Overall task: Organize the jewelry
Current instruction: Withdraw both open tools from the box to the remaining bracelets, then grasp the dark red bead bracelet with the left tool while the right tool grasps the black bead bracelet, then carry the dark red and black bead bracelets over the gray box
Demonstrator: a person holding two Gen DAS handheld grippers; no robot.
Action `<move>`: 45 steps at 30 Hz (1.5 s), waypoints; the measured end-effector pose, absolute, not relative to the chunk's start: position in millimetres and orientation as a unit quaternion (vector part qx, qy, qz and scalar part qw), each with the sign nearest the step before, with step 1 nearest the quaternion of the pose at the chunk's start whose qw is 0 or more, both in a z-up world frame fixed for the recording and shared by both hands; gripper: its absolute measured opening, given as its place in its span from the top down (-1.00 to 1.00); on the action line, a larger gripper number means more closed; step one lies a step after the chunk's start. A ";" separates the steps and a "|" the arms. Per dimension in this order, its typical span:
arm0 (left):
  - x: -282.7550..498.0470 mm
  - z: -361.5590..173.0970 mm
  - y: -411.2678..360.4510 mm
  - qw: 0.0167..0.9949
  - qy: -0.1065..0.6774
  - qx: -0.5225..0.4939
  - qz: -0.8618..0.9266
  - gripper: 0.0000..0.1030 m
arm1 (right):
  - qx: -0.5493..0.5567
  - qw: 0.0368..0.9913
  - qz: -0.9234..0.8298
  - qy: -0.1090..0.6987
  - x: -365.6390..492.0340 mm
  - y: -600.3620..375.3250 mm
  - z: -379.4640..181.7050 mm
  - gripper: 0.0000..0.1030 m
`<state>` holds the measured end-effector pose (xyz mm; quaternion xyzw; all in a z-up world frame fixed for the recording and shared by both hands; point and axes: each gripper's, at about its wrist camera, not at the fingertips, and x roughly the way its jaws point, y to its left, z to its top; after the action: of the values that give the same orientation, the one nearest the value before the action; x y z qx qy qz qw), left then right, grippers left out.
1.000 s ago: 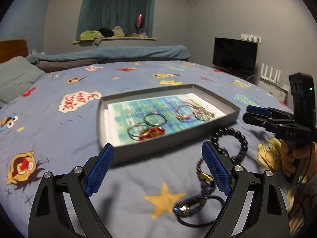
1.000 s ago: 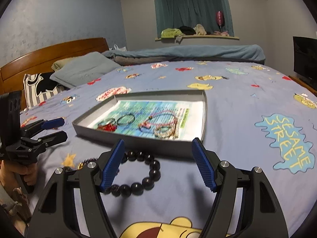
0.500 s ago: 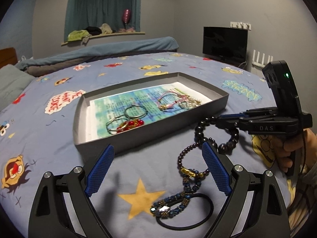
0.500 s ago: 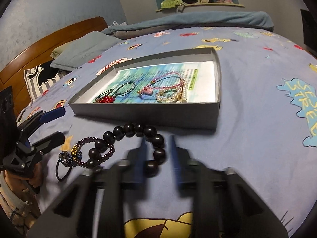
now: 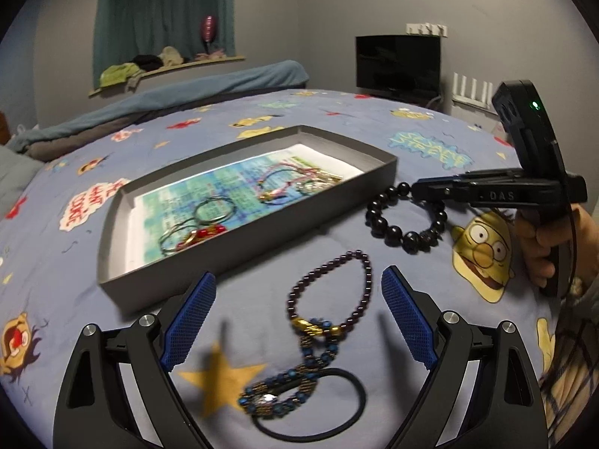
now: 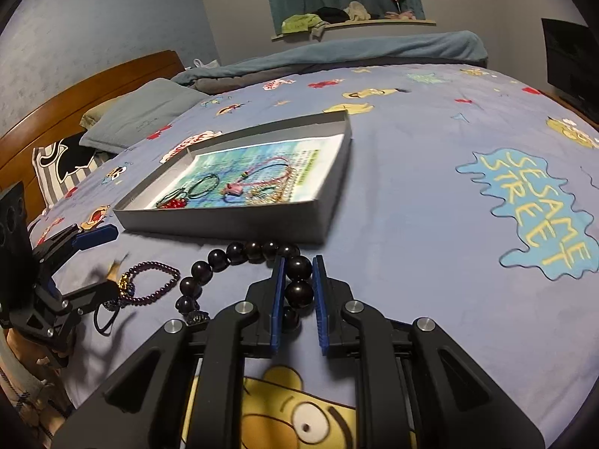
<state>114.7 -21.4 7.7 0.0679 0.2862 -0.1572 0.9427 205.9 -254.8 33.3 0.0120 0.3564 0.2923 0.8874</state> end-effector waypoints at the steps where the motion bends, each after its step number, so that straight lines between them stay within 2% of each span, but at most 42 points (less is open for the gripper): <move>1: 115.4 6.7 -24.4 0.941 0.289 0.072 -0.159 -0.74 | 0.012 0.886 0.293 0.360 206.5 -255.3 32.5 0.72; 4: 118.8 4.8 -27.9 0.938 0.298 0.073 -0.161 -0.72 | 0.008 0.883 0.293 0.367 207.7 -252.9 29.5 0.72; 10: 138.8 -2.8 -16.9 0.925 0.342 0.025 -0.163 -0.29 | 0.007 0.877 0.294 0.380 212.2 -248.6 25.1 0.68; 13: 149.2 -7.2 -9.8 0.917 0.363 -0.007 -0.165 -0.18 | 0.006 0.872 0.298 0.388 216.2 -244.5 21.8 0.57; 18: 155.4 -12.7 -13.5 0.908 0.383 -0.006 -0.172 0.03 | -0.002 0.868 0.304 0.392 218.4 -239.5 18.5 0.54; 21: 153.5 -12.1 -16.3 0.907 0.382 0.001 -0.175 0.52 | -0.006 0.868 0.312 0.387 217.2 -237.9 18.9 0.72; 22: 152.8 -11.8 -16.8 0.907 0.382 0.003 -0.176 0.69 | -0.009 0.868 0.315 0.385 215.6 -236.7 19.6 0.72; 24: 150.3 -9.7 -18.1 0.910 0.375 0.008 -0.176 0.86 | -0.015 0.870 0.315 0.379 212.2 -235.2 21.4 0.72; 35: 123.7 33.4 -10.2 0.948 0.261 -0.004 -0.184 0.89 | 0.002 0.888 0.366 0.279 177.4 -232.7 64.5 0.72; 45: 127.8 48.2 2.0 0.959 0.228 -0.027 -0.169 0.89 | 0.014 0.891 0.384 0.244 170.6 -221.0 85.1 0.72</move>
<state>127.8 2.0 48.2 -0.0266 0.2281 -0.1687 0.9585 170.6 -221.0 85.1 0.0139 0.2435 0.3839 0.8906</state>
